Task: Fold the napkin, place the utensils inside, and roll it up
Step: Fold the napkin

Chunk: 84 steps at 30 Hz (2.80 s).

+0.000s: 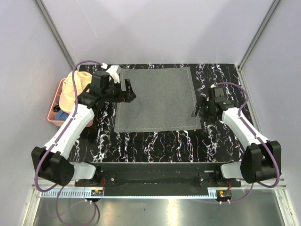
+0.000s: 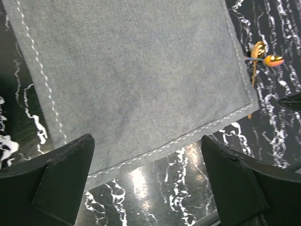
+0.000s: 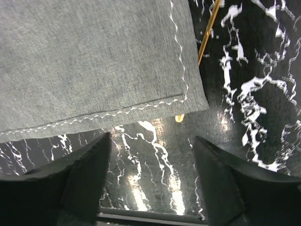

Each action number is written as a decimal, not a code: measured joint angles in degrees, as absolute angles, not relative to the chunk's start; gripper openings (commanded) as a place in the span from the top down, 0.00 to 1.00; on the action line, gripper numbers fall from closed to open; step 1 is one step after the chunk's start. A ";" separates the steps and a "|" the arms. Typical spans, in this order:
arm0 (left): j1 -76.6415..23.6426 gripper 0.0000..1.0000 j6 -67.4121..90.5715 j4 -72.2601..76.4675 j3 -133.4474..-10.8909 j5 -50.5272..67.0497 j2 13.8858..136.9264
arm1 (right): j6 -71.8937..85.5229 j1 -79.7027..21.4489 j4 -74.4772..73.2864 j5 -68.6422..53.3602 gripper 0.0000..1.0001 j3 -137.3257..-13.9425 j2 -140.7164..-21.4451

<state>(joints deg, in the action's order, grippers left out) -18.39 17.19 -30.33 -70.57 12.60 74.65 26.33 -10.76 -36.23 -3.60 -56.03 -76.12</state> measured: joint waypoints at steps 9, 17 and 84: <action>-17.23 0.01 14.96 -31.97 -66.78 11.33 74.48 | 29.30 -10.76 -37.65 -2.96 0.51 -53.56 -78.28; -17.17 0.01 14.85 -32.53 -66.59 11.20 74.48 | 29.82 -9.72 -38.09 -0.01 0.51 -53.08 -84.23; -17.17 0.01 13.74 -33.93 -66.59 8.47 74.28 | 28.71 -6.00 -35.66 -2.39 1.00 -52.97 -86.43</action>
<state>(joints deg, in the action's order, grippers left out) -17.17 13.74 -33.93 -66.59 8.47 74.28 28.71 -6.00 -35.66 -2.39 -52.97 -86.43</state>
